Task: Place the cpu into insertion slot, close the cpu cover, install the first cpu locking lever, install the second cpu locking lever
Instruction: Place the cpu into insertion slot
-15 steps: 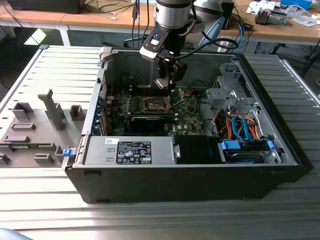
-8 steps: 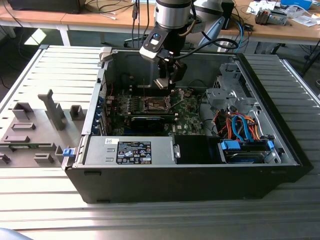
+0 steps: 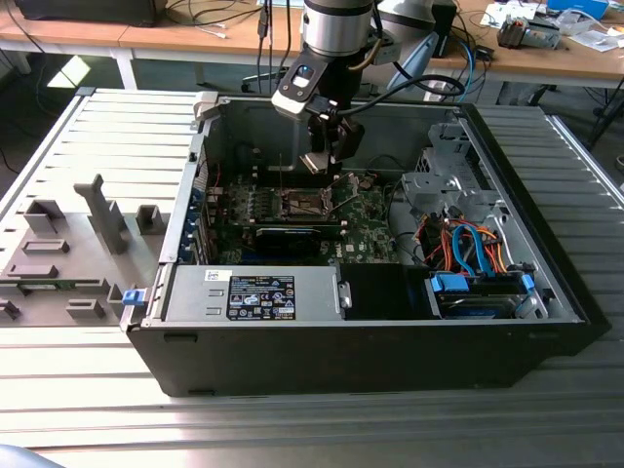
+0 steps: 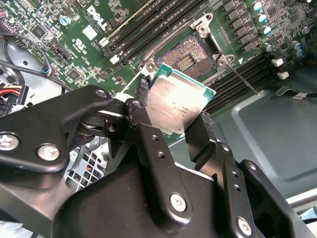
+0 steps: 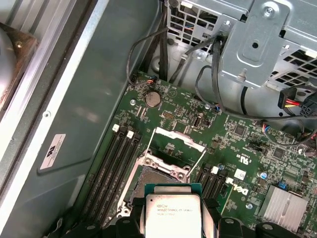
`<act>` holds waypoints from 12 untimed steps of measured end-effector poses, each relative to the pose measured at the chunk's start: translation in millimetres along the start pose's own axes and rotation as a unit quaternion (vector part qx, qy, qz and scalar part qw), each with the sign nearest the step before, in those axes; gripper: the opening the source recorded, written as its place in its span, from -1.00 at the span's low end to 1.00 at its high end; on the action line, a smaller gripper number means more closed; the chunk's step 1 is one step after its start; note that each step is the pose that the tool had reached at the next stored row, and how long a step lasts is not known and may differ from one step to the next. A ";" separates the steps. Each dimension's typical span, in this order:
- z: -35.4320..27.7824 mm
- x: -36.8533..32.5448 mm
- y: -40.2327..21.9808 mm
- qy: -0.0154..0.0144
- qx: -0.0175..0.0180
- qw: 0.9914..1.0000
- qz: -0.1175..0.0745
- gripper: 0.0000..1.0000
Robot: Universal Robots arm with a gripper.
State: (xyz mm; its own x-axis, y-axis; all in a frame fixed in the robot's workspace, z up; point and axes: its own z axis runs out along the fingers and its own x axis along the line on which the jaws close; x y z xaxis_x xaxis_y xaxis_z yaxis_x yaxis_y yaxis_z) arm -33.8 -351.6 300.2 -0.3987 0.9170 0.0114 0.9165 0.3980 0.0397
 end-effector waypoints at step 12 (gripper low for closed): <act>0.1 0.0 0.0 0.000 0.000 1.000 0.007 0.08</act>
State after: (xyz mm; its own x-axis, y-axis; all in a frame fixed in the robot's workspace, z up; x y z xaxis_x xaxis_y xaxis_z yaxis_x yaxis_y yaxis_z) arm -33.9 -351.6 300.1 -0.3864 0.9222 0.0114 0.9218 0.3857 0.0396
